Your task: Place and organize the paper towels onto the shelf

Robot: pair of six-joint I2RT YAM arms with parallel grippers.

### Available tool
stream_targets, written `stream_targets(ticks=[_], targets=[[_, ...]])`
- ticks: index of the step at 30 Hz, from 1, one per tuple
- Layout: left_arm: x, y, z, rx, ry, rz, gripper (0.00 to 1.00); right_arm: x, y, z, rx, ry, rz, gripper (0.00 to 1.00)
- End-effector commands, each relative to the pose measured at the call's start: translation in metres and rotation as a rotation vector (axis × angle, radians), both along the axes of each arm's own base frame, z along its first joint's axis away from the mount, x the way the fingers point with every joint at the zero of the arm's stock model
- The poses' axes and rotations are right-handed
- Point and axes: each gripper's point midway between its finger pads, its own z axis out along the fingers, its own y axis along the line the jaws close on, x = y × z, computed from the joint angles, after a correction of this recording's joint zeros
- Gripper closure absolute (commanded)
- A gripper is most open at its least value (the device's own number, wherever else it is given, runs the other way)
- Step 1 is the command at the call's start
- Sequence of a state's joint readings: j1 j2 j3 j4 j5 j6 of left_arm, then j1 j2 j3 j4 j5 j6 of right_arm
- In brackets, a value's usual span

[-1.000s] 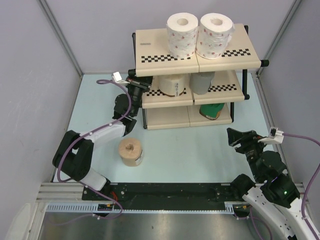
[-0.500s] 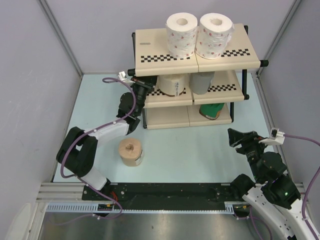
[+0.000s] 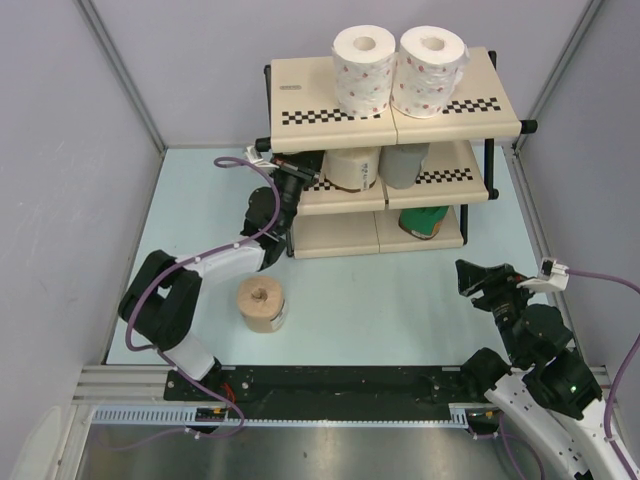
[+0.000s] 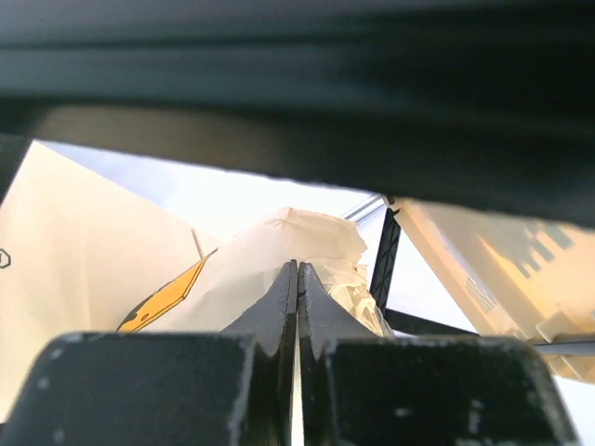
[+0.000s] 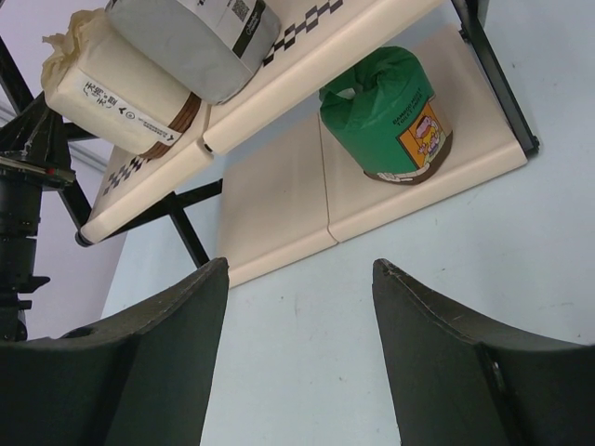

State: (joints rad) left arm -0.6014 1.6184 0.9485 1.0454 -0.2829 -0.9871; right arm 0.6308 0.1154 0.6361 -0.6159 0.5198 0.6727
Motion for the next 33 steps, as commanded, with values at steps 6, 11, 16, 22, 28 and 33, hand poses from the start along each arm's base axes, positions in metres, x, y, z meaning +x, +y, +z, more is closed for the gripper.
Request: stream_targets(ticks=[6,11,16,22,28,33], targets=[[-0.006,-0.014,0.021,-0.042,-0.059,-0.037,0.99,-0.003,-0.007,0.008,0.022,-0.022,-0.026,0.32],[-0.010,-0.025,0.025,-0.038,-0.073,-0.070,0.99,-0.003,-0.007,0.008,0.019,-0.019,-0.025,0.32],[-0.016,-0.027,0.025,-0.065,-0.078,-0.084,0.98,-0.003,-0.007,0.008,0.027,-0.020,-0.026,0.32],[-0.020,-0.016,0.030,-0.052,-0.083,-0.048,0.89,-0.003,-0.007,0.008,0.027,-0.017,-0.025,0.32],[-0.030,-0.004,0.033,-0.049,-0.087,-0.024,0.75,-0.003,-0.005,0.007,0.037,-0.011,-0.023,0.32],[-0.045,0.008,0.034,-0.059,-0.099,-0.021,0.71,-0.004,-0.006,0.007,0.042,-0.010,-0.021,0.32]])
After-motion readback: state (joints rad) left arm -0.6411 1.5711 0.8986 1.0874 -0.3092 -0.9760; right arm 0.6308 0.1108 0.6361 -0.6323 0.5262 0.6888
